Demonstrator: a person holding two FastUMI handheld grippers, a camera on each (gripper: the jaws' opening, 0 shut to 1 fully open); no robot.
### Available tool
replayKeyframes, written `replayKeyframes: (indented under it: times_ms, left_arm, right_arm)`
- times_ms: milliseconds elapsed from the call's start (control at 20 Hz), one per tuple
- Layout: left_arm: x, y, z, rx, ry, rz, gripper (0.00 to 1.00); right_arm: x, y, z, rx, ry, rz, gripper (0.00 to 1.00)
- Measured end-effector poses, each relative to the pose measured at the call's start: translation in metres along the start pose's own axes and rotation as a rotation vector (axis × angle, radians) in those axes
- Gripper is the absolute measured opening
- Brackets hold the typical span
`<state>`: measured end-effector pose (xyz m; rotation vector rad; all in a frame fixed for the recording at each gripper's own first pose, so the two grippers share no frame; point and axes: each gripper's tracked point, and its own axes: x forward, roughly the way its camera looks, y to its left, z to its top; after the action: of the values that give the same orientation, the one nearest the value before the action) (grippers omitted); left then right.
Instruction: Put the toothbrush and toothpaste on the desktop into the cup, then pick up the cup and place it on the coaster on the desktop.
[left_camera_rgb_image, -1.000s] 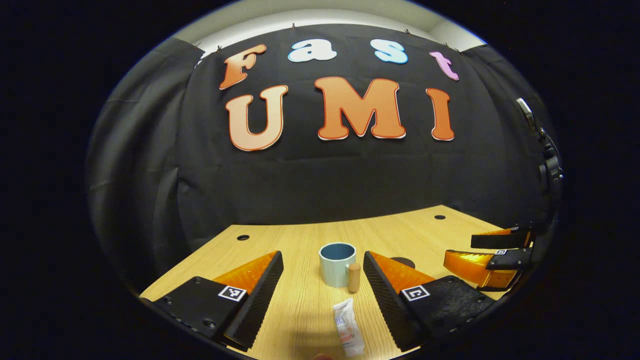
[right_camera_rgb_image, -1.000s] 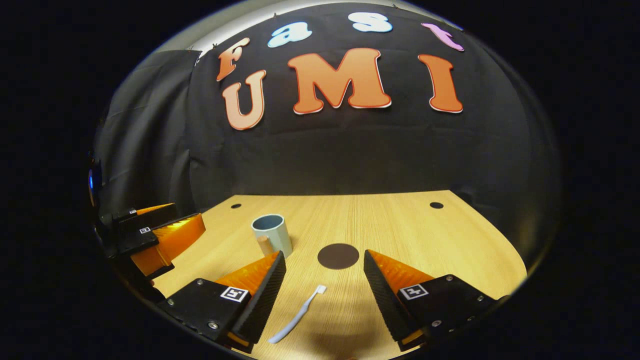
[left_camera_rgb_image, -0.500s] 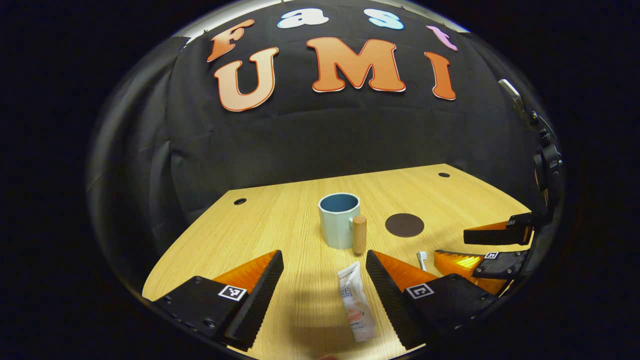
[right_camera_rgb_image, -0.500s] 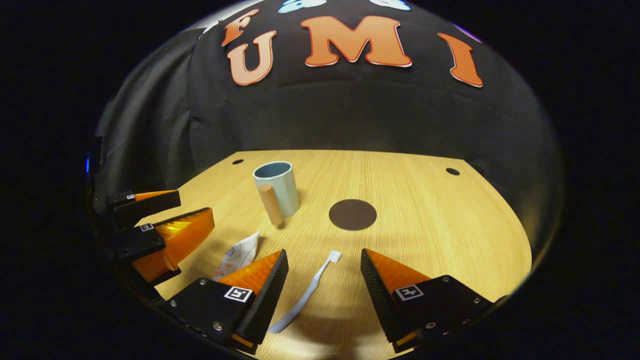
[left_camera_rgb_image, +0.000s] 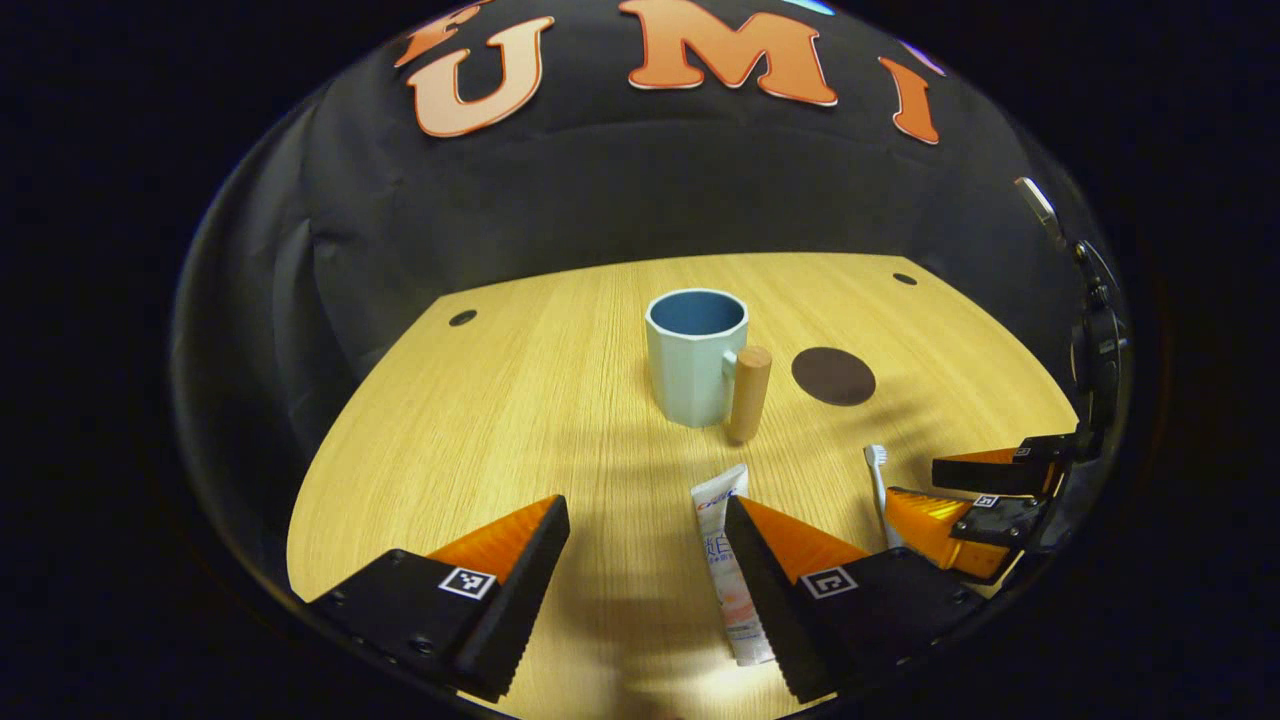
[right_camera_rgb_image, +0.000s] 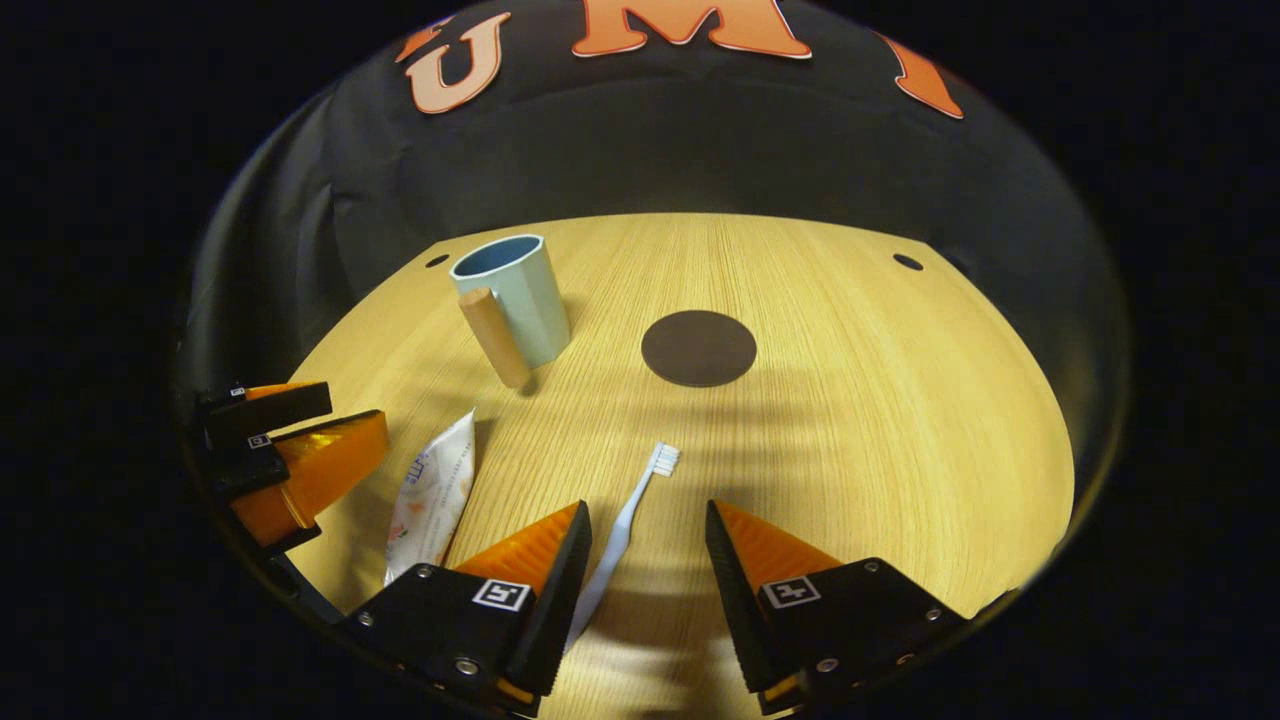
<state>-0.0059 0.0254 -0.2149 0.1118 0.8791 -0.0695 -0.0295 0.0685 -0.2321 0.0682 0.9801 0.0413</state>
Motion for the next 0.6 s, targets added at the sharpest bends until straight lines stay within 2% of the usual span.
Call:
replayKeyframes:
  times_ms: [100, 250, 350, 400, 450, 600]
  left_arm:
    - [0.001, -0.007, -0.002, 0.008, 0.051, -0.033, 0.9]
    - [0.006, -0.021, -0.019, -0.001, 0.173, -0.068, 0.9]
    - [0.014, -0.028, -0.028, -0.017, 0.24, -0.077, 0.8]
    - [0.013, -0.032, -0.033, -0.034, 0.285, -0.09, 0.82]
    - [0.012, -0.034, -0.035, -0.053, 0.314, -0.1, 0.71]
    - [0.017, -0.044, -0.041, -0.073, 0.373, -0.114, 0.71]
  right_arm:
    - [0.003, 0.004, -0.003, -0.005, 0.04, 0.01, 0.66]
    - [0.007, 0.008, -0.012, 0.009, 0.111, 0.004, 0.63]
    - [0.008, 0.007, -0.013, 0.019, 0.137, -0.005, 0.59]
    - [0.008, 0.01, -0.012, 0.025, 0.146, 0.001, 0.59]
    - [0.008, 0.011, -0.014, 0.02, 0.159, 0.007, 0.53]
    - [0.01, 0.008, -0.01, -0.034, 0.163, -0.02, 0.38]
